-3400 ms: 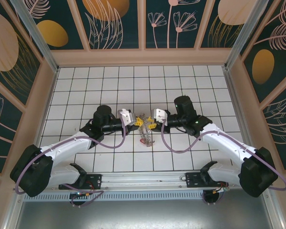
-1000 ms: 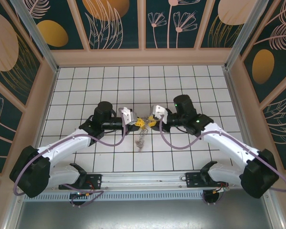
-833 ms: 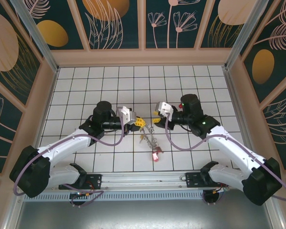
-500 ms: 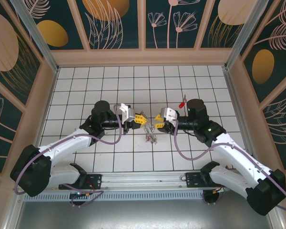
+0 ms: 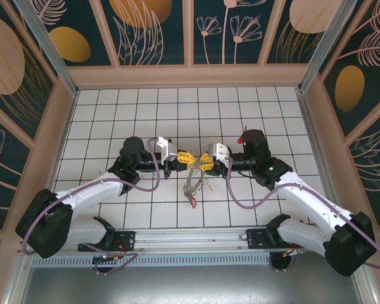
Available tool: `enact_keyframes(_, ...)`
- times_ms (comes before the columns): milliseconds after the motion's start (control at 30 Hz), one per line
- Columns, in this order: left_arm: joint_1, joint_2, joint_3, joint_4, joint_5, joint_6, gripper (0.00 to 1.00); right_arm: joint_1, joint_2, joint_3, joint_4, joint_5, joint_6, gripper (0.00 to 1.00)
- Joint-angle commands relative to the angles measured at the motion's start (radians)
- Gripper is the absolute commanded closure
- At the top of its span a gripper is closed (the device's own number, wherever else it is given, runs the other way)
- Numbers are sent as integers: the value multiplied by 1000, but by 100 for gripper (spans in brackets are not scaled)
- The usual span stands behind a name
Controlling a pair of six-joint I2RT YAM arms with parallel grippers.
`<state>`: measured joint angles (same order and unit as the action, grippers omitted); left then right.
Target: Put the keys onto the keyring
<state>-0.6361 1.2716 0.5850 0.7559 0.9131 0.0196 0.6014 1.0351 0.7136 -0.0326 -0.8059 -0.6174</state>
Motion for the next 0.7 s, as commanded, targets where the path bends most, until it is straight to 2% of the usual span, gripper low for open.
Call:
enact_keyframes(0, -5, 7, -4, 135, 29, -51, 100, 15, 5, 4, 114, -35, 35, 75)
enact_keyframes(133, -6, 12, -10, 158, 32, -65, 100, 15, 4, -3, 147, -33, 58, 75)
enact_keyframes(300, -6, 19, -16, 190, 28, -85, 100, 15, 18, 1, 148, -41, 63, 80)
enact_keyframes(433, -7, 26, -20, 219, 20, -99, 100, 15, 26, 3, 146, -41, 62, 100)
enact_keyframes(533, -7, 22, -19, 210, 16, -97, 100, 15, 29, 11, 117, -22, 44, 100)
enact_keyframes(600, -7, 13, 10, 94, 1, -33, 100, 17, 30, 27, 74, 5, 22, 100)
enact_keyframes(667, -7, 8, 73, -165, -28, 109, 93, 20, 40, 62, -7, 32, -21, 100)
